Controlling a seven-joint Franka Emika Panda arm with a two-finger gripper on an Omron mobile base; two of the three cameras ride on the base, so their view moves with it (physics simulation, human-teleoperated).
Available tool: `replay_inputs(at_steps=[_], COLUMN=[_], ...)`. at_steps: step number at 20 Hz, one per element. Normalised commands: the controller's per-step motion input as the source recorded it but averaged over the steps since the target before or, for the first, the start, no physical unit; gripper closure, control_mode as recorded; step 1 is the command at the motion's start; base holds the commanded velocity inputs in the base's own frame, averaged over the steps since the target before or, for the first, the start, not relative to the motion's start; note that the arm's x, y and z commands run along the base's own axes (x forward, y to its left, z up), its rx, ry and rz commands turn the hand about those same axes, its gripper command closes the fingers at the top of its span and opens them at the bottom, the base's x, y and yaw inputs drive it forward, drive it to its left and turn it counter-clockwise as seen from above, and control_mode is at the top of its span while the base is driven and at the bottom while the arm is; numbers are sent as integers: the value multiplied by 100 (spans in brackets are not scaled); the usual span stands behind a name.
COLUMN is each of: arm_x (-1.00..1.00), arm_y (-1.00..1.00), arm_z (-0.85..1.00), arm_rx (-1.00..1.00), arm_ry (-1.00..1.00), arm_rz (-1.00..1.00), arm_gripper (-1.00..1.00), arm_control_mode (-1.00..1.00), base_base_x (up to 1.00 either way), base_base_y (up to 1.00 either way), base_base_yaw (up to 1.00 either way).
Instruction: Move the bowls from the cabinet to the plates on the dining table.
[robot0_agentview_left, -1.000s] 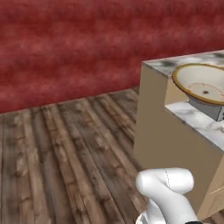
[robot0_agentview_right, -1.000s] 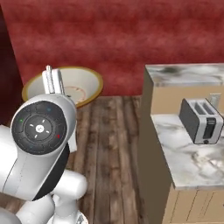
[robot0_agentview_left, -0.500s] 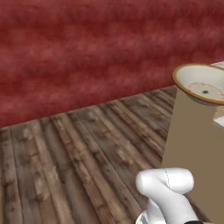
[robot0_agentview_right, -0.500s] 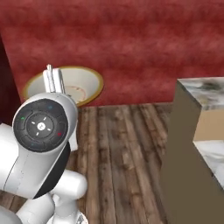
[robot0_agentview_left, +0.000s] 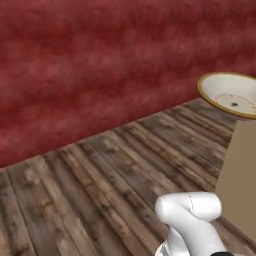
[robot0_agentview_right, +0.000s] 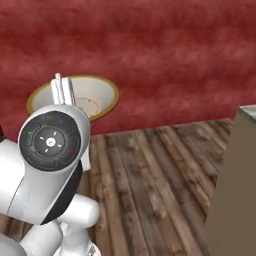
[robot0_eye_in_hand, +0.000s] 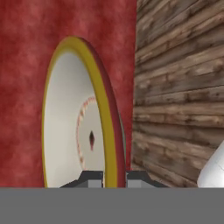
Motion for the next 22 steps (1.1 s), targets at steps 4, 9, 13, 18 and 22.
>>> replay_inputs(at_steps=[4,9,13,18,22], arm_x=[0,0,0,0,0], arm_y=[0,0,0,0,0], arm_z=[0,0,0,0,0], arm_rx=[0,0,0,0,0], arm_ry=[0,0,0,0,0], arm_rz=[0,0,0,0,0], arm_gripper=[100,100,100,100,100], arm_control_mode=[100,100,100,100,100], base_base_x=[100,100,100,100,100], base_base_y=[100,96,88,86,89], base_base_yaw=[-42,-49,-52,-54,-54])
